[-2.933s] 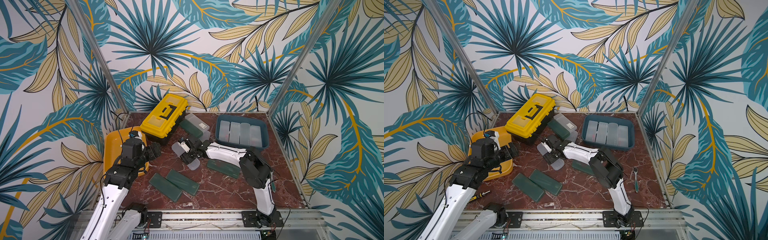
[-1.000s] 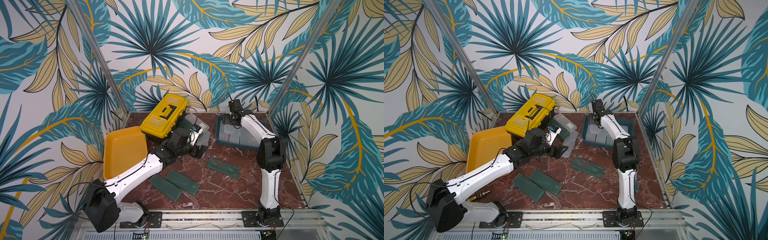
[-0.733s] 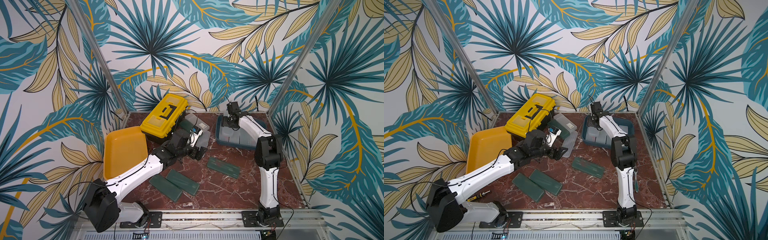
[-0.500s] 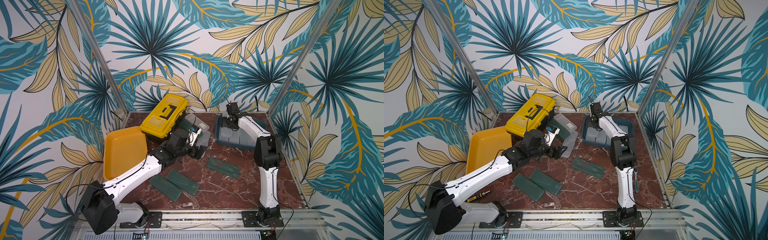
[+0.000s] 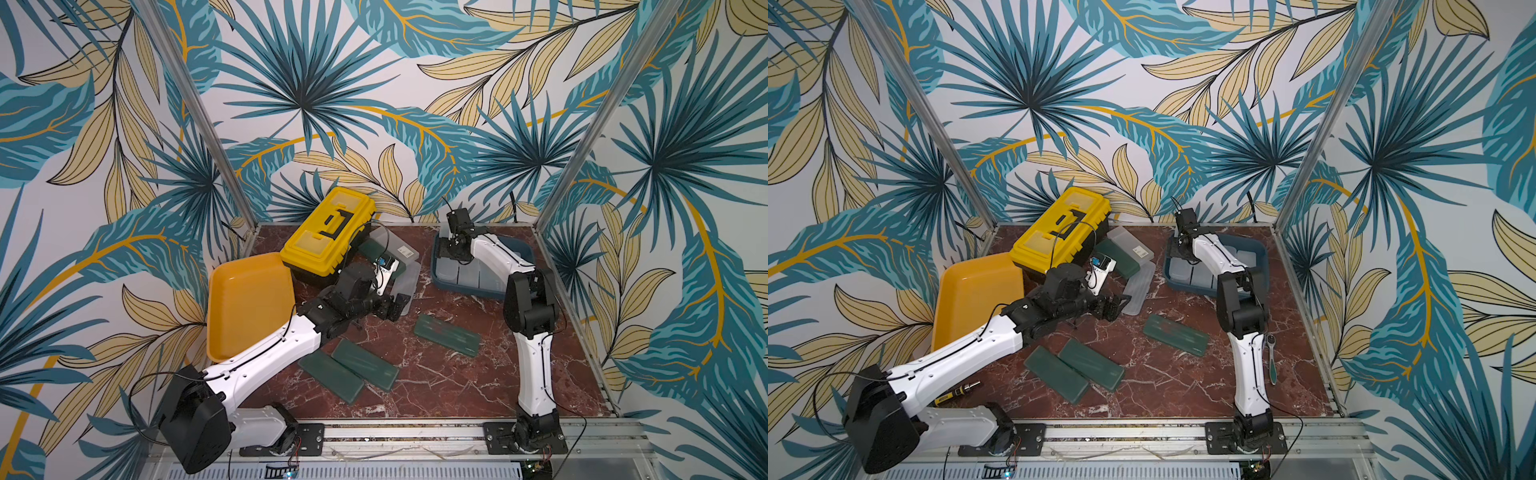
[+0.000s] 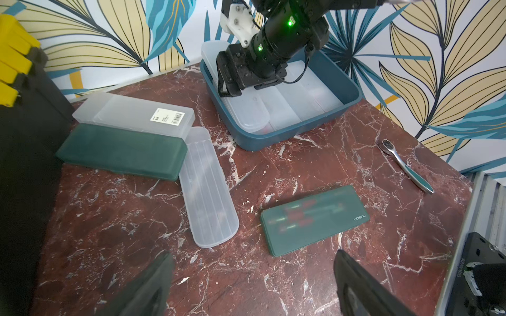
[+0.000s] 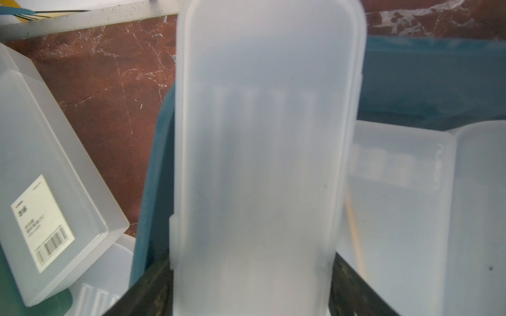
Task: Place the pencil cases by color into the storage box
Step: Place the pencil case at the storage box.
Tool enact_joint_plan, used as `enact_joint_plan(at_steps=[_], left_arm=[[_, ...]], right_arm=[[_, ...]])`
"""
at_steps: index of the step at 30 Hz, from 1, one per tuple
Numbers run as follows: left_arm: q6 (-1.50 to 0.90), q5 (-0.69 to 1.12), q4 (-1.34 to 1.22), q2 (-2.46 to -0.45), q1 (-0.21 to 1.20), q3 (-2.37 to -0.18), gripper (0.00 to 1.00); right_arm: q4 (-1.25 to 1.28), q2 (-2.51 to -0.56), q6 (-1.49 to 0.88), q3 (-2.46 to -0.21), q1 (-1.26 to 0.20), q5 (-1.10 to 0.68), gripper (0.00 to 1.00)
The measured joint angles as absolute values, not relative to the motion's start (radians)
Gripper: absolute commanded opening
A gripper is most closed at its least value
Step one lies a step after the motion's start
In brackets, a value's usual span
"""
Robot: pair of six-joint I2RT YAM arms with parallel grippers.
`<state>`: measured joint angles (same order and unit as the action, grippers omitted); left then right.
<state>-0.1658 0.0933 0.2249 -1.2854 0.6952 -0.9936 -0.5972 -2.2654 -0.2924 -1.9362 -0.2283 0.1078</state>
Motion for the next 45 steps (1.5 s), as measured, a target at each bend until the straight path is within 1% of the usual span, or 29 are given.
enact_joint_plan(at_steps=[22, 39, 42, 45], left_arm=[[-0.184, 0.09, 0.222, -1.273, 0.695, -0.977, 0.92], [-0.194, 0.093, 0.22, -1.247, 0.695, -0.974, 0.92], [-0.194, 0.093, 0.22, -1.247, 0.695, -0.974, 0.92], [-0.194, 0.092, 0.22, -1.247, 0.695, -0.974, 0.92]], right_arm=[[-0.613, -2.252, -0.315, -1.908, -0.237, 0.103, 0.68], [-0.707, -2.24, -0.368, -1.875, -0.238, 0.078, 0.7], [-0.707, -2.24, -0.368, -1.876, -0.238, 0.074, 0.75], [-0.712, -2.24, -0.368, -1.882, -0.238, 0.071, 0.84]])
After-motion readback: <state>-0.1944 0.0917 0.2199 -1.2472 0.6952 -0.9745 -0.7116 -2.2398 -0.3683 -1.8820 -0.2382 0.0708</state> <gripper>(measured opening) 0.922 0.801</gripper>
